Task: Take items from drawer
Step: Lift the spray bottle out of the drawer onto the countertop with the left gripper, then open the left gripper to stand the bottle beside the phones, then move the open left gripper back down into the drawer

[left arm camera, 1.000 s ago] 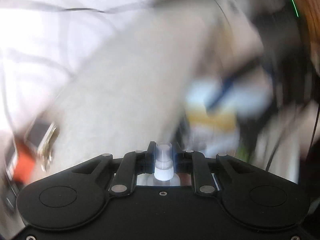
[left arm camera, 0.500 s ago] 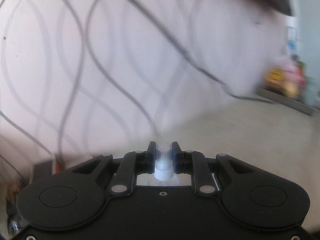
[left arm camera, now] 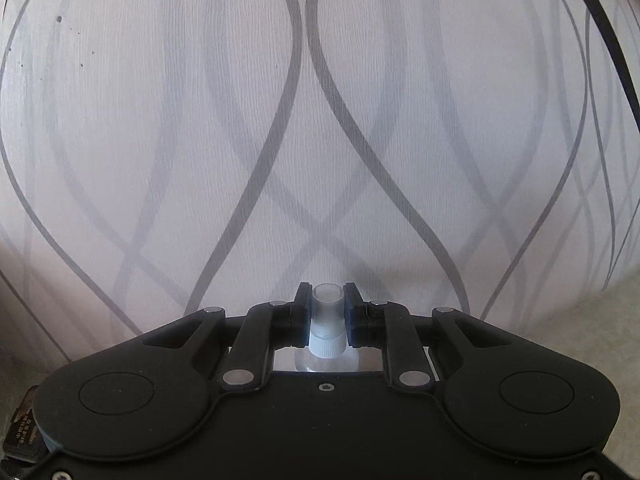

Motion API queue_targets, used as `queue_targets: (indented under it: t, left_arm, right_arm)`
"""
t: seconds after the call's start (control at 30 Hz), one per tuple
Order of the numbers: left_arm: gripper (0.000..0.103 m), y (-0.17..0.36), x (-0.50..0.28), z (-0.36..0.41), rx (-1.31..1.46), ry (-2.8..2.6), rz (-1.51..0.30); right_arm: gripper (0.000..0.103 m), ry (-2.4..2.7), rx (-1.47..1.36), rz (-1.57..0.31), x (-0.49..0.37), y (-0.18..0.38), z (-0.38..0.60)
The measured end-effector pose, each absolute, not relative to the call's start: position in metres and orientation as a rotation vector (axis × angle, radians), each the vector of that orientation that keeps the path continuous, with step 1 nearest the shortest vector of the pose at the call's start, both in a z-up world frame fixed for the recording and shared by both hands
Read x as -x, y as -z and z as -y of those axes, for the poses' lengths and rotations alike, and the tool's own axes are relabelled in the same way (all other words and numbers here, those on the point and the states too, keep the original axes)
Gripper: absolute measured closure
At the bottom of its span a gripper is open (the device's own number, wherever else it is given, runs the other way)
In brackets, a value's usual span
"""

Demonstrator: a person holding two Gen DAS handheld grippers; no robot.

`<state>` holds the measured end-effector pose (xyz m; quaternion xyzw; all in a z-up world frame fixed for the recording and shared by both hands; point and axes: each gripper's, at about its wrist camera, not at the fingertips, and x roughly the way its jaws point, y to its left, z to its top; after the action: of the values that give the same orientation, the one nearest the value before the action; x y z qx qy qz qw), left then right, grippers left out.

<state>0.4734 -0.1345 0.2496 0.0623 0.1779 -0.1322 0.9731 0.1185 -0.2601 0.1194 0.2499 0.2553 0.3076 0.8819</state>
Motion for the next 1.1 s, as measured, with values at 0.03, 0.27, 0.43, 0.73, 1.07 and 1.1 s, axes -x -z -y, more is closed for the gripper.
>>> queue_targets:
  t: [0.03, 0.27, 0.43, 0.73, 1.07, 1.1]
  left_arm:
    - [0.087, -0.25, -0.476, 0.135, -0.119, 0.258, -0.367]
    - [0.032, -0.245, -0.481, 0.133, -0.133, 0.172, -0.364]
    - [0.027, -0.246, -0.479, 0.126, -0.111, 0.176, -0.378]
    - [0.024, -0.256, -0.385, 0.105, -0.015, 0.381, -0.393]
    - [0.023, -0.224, -0.214, 0.052, -0.19, 0.645, -0.544]
    - [0.023, -0.224, -0.209, 0.036, -0.173, 0.643, -0.581]
  right_arm:
    - [0.004, -0.64, -0.52, -0.533, -0.118, -0.119, 0.26]
    - [0.004, -0.632, -0.519, -0.537, -0.118, -0.119, 0.259]
    - [0.004, -0.632, -0.514, -0.539, -0.118, -0.12, 0.258]
    - [0.004, -0.658, -0.526, -0.515, -0.114, -0.12, 0.263]
    - [0.004, -0.825, -0.376, -0.464, -0.097, -0.129, 0.245]
    - [0.004, -0.835, -0.351, -0.46, -0.095, -0.129, 0.241]
